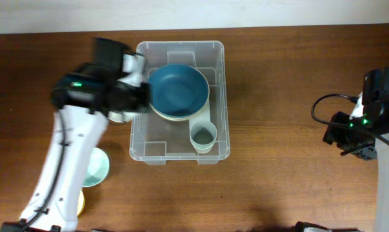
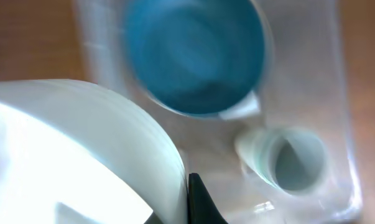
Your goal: Pack container
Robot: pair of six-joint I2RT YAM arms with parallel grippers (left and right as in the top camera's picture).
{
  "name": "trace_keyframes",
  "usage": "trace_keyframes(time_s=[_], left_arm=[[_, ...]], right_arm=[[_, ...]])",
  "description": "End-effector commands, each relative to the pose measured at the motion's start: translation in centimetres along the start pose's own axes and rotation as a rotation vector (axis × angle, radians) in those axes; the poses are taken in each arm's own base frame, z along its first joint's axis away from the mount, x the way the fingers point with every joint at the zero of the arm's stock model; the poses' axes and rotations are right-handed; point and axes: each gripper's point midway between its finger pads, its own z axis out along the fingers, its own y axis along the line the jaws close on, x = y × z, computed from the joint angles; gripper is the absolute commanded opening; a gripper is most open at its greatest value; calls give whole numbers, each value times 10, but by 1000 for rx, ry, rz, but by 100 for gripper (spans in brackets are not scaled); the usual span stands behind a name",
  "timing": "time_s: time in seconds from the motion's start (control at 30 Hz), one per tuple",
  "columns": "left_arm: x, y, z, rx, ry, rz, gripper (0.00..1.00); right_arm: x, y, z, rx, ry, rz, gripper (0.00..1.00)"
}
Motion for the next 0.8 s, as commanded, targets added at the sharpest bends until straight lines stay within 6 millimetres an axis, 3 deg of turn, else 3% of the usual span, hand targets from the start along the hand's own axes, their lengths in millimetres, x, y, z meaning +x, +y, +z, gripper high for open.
trace_keyframes(time_s=[0.0,0.23,0.77], left_arm=[[13,-28,7,-3,49,36,1],[44,-49,38,-54,192,12,1],[74,-41,114,-113,422,-4,1]], right_arm=[[0,-2,-3,5,-18,2,57],[1,-2,-3,5,-16,2,57],[1,-2,-3,6,-14,2,57]])
